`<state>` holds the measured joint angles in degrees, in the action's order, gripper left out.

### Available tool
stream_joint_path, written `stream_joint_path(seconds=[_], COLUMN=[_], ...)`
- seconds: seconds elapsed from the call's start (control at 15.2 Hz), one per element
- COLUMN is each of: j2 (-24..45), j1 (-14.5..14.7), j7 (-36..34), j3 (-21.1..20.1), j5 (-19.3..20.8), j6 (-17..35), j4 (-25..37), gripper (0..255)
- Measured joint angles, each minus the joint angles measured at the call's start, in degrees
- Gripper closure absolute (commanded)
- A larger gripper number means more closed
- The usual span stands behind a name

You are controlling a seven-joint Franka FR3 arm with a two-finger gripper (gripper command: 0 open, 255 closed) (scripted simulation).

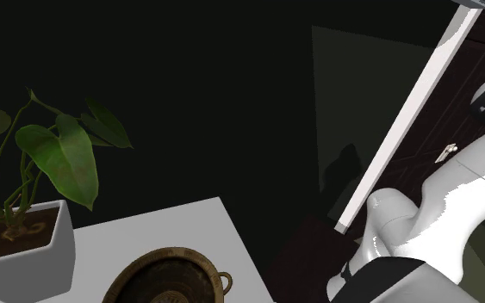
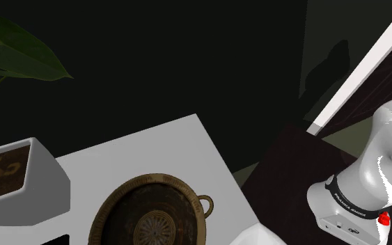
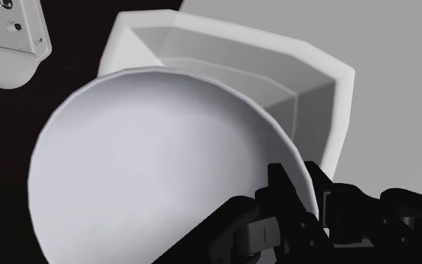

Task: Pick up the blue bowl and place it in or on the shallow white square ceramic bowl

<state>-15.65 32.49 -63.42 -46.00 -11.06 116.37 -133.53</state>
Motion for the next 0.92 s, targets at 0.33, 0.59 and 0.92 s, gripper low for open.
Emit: stream_joint_path(seconds=[0.33,0.59,0.92], j2=[1.6,1.6,1.6], j1=[-0.3,-0.3,-0.3], j7=[-0.8,-0.9,-0.9], j3=[-0.9,-0.9,-0.9], j5=[0.8,0.8,0.8], j6=[2.4,2.5,2.5], j4=[-1.0,-1.1,-1.0], gripper=[255,0,0])
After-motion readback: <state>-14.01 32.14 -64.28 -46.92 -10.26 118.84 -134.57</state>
